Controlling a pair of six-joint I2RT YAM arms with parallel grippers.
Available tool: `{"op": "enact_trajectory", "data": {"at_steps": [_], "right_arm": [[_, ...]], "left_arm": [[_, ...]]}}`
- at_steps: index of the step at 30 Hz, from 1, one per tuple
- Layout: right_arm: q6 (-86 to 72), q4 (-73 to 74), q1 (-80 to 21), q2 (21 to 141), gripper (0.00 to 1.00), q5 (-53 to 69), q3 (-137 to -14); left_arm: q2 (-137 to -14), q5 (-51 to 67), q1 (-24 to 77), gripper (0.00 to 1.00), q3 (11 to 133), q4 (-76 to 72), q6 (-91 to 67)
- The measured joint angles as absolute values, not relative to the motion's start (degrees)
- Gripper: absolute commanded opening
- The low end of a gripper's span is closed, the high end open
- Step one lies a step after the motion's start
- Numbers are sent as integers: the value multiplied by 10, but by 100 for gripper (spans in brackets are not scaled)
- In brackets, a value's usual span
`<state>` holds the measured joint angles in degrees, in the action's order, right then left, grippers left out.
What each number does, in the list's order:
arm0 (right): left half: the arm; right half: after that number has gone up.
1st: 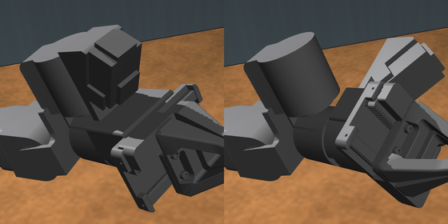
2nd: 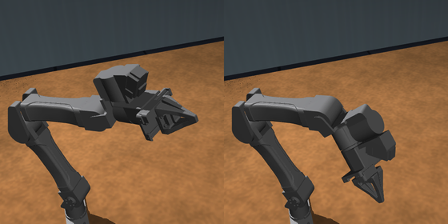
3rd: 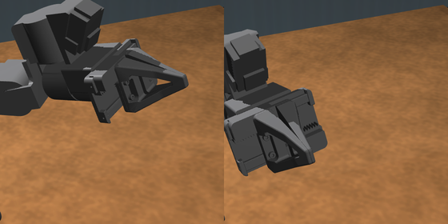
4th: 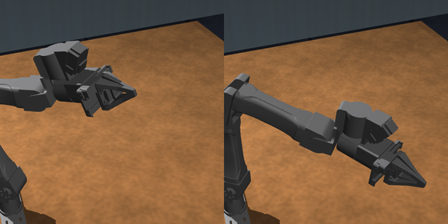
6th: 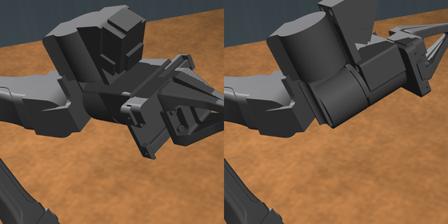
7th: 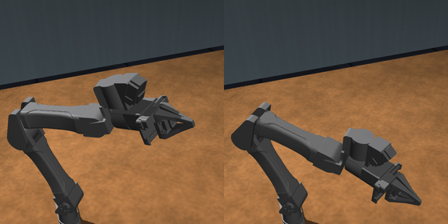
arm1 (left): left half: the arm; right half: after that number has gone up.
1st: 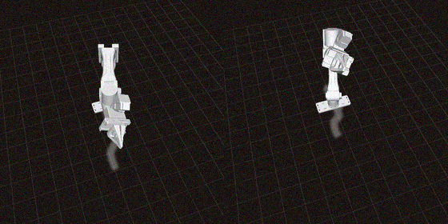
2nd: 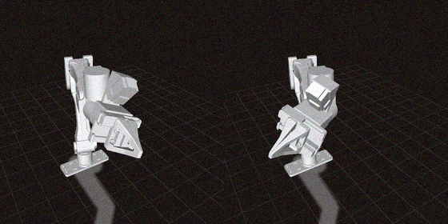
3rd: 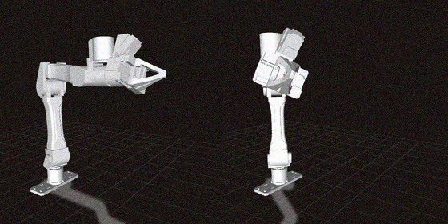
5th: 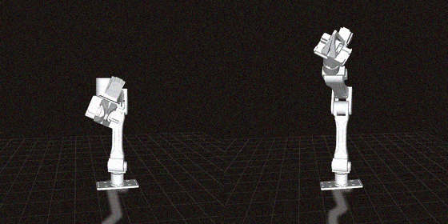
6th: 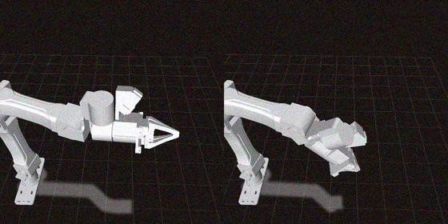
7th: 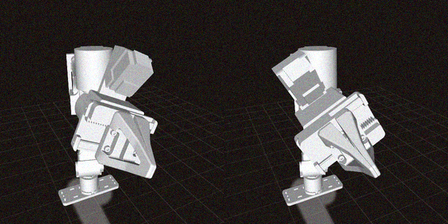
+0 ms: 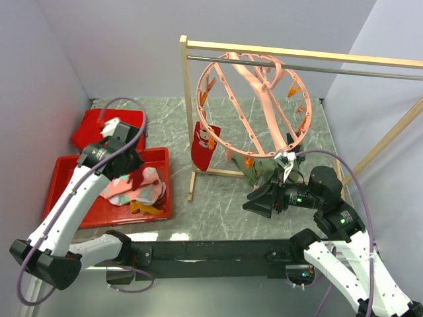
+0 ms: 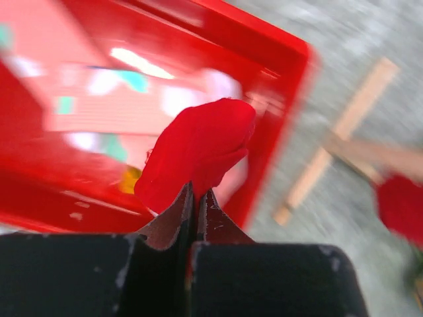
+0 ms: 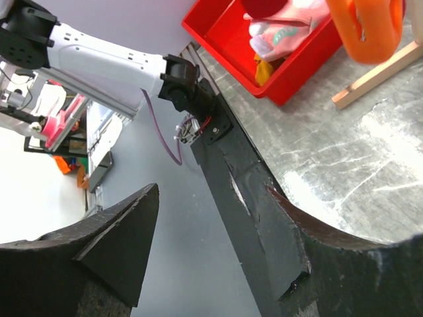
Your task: Remove the socks clipped to the hanger
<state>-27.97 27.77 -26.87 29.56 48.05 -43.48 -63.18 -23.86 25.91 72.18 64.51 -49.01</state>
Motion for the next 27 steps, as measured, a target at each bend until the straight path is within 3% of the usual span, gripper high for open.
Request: {"op": "enact_trajectory", "data": {"at_steps": [3, 4, 5, 6, 12, 21, 24, 27], "right_arm": [[-276, 282, -269, 297, 69, 480, -435], [-276, 283, -269, 298, 69, 480, -435], [-275, 284, -269, 298, 69, 480, -435], [-274, 285, -269, 298, 69, 480, -435], [-272, 287, -269, 298, 70, 480, -435], [-271, 287, -269, 299, 70, 480, -435], [-271, 287, -269, 299, 70, 480, -435], [-271, 287, -269, 299, 70, 480, -435]], "left_arm": [[-640, -261, 201, 50, 723, 673, -488], [-642, -265, 186, 80, 723, 679, -484], [-642, -270, 170, 93, 722, 684, -484], [-642, -273, 159, 99, 722, 688, -483], [-624, -261, 151, 97, 722, 677, -487], [-545, -40, 150, 66, 665, 522, -451], [-524, 33, 156, 66, 629, 466, -451], [-523, 75, 176, 73, 610, 428, -451]]}}
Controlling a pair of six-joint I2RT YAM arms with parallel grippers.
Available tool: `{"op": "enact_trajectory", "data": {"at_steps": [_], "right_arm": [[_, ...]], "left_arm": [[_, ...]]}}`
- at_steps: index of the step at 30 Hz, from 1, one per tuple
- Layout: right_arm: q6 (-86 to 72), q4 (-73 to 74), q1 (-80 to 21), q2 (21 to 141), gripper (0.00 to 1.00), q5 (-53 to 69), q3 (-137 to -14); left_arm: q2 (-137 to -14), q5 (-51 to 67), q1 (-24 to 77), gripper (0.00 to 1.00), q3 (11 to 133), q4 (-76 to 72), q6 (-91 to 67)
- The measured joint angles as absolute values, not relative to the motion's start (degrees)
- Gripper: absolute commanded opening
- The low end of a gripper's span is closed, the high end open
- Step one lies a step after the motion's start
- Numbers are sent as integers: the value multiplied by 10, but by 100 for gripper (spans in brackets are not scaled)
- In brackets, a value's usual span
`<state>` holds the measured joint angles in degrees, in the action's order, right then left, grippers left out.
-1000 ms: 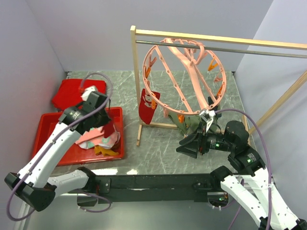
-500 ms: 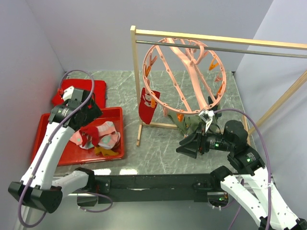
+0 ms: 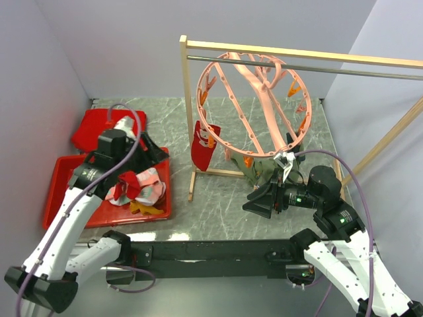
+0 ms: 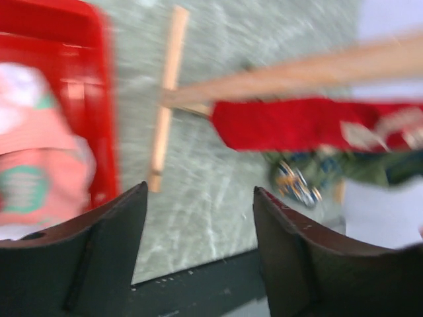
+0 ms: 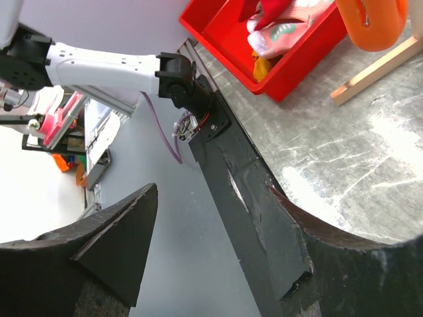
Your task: Remove the socks clipped to the hanger
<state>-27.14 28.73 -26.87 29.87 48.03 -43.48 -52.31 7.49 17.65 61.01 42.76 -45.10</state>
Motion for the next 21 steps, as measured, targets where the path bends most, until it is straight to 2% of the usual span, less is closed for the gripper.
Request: {"op": "enact_trajectory", "data": {"at_steps": [4, 7, 15, 18, 21], "right_arm": [[-272, 287, -269, 299, 70, 481, -435], [-272, 287, -269, 299, 70, 481, -435], [-265, 293, -269, 301, 70, 480, -440], [-263, 296, -269, 301, 70, 478, -440], [-261, 298, -269, 301, 70, 477, -440]], "left_arm": [[-552, 99, 271, 87, 606, 376, -451], [-593, 107, 336, 91, 608, 351, -458], [-594, 117, 354, 90, 495, 223, -536], [-594, 103, 362, 89, 488, 208, -534], [-603, 40, 401, 86, 515, 216, -505]]}}
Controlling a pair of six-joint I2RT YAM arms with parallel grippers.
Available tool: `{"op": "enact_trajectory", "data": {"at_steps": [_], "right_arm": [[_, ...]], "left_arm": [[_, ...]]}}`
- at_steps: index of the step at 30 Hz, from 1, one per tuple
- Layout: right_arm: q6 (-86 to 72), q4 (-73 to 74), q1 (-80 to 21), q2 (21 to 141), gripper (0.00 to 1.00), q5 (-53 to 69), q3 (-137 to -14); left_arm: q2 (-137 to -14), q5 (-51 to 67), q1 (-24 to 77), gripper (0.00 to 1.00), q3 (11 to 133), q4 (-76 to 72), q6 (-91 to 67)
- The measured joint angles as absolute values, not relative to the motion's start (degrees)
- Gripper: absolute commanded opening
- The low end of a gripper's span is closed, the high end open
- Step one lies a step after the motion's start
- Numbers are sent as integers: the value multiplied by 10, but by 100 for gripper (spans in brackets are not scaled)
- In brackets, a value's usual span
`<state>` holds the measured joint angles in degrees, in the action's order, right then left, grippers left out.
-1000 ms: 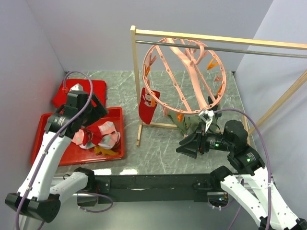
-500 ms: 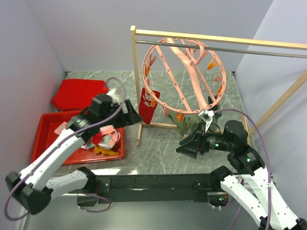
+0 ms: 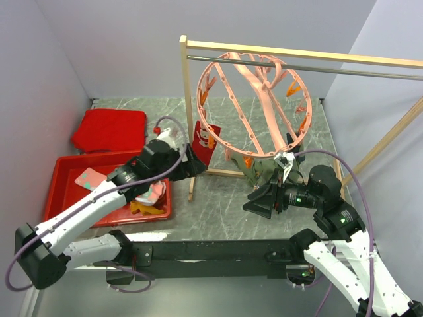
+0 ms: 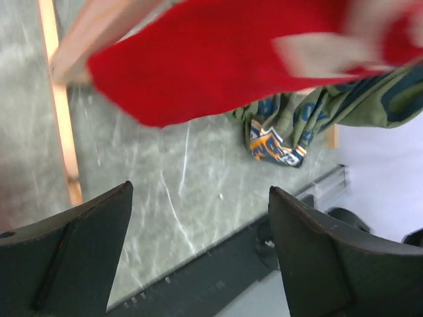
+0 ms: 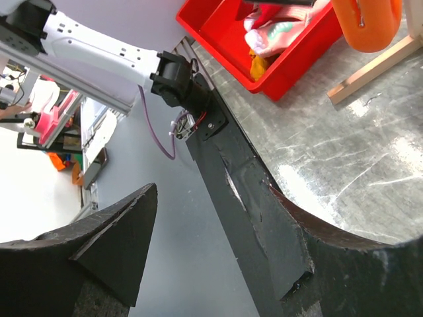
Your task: Remove the socks clipped to the hanger
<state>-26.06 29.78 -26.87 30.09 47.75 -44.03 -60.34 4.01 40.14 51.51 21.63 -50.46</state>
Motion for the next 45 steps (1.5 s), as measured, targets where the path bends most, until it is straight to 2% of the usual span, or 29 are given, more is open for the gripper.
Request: {"op": "enact_trajectory", "data": {"at_steps": [2, 6, 11, 14, 16, 26, 27, 29, 30, 38, 41, 42, 43, 45], "right_arm": [[-261, 298, -269, 301, 71, 477, -440], [-261, 297, -269, 301, 70, 478, -440], [-261, 298, -269, 301, 71, 478, -440], [-259, 300, -269, 301, 71, 477, -441], [-259, 303, -269, 300, 71, 477, -441], [-259, 316, -269, 293, 71, 476, -445], [-259, 319, -269, 293, 71, 476, -447], [-259, 319, -269, 290, 71, 475, -448], [-259, 320, -269, 288, 71, 474, -448], [-261, 320, -269, 281, 71, 474, -448], [-263, 320, -269, 281, 71, 474, -448], [-263, 320, -269, 281, 71, 474, -448], [-264, 320, -269, 281, 71, 474, -448], [-265, 320, -269, 281, 71, 474, -448]], "left_arm": [[-615, -12, 441, 86, 543, 219, -483], [-624, -120, 507, 91, 559, 200, -453], [-627, -253, 587, 95, 504, 136, -440], [-646, -308, 607, 99, 478, 115, -432], [-670, -341, 615, 97, 474, 100, -426], [-823, -454, 623, 99, 510, 62, -395], [-832, -460, 623, 91, 516, 63, -392], [-835, -468, 621, 83, 519, 62, -387], [-834, -471, 619, 72, 519, 61, -383], [-798, -460, 578, 49, 496, 19, -361], [-773, -436, 567, 32, 482, 2, -342], [-769, -432, 566, 16, 481, 1, -341], [-761, -422, 565, 8, 480, -1, -335], [-743, -397, 565, 4, 475, -2, -329]]}}
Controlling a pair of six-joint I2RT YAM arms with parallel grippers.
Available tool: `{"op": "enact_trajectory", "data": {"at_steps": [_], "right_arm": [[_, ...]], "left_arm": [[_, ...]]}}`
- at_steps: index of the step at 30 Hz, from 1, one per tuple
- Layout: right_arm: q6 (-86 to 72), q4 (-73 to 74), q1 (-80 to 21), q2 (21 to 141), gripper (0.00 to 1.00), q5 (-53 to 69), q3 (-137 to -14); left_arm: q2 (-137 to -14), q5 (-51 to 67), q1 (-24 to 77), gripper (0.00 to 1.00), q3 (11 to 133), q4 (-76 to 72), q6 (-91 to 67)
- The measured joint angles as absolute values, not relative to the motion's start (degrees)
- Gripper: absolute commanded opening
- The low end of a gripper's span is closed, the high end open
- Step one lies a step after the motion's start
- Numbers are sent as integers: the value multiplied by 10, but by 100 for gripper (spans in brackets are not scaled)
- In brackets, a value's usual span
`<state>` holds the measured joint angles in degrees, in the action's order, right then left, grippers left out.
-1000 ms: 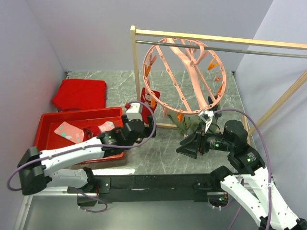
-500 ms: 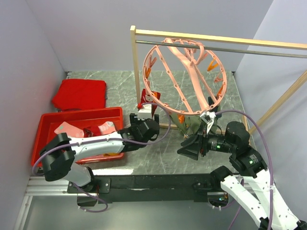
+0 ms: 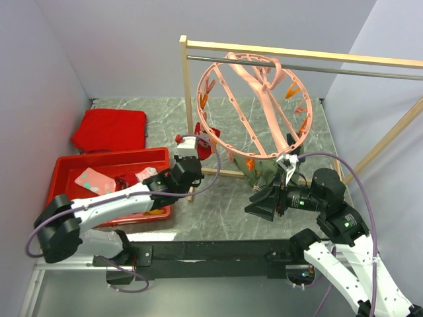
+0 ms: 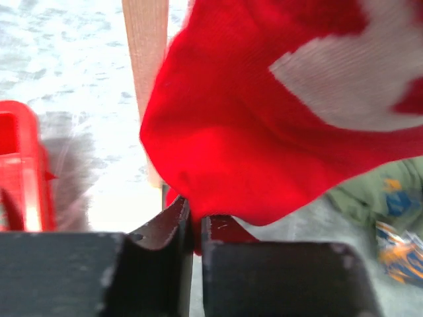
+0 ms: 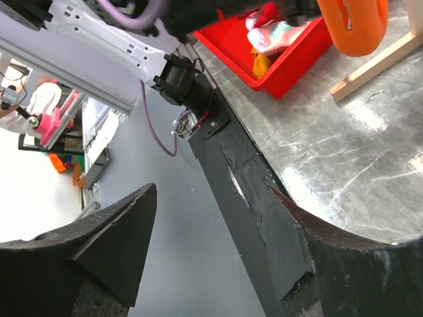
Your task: Remove the socks clipped to the hanger
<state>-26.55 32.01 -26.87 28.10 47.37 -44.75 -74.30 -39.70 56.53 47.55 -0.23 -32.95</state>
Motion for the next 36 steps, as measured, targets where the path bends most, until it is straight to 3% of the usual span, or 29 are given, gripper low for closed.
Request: {"op": "enact_trajectory", "data": {"at_steps": [10, 18, 25, 36], "right_arm": [[-270, 320, -269, 279, 72, 474, -446], [-274, 323, -269, 263, 86, 474, -446], [-274, 325, -269, 262, 98, 477, -446], [-274, 313, -269, 284, 96, 488, -446]], "left_arm": [[-604, -233, 564, 2, 437, 22, -350], [-538, -43, 571, 2, 434, 28, -410], [-548, 71, 600, 2, 460, 37, -437], [-608, 185, 618, 2, 545, 6, -457]]}}
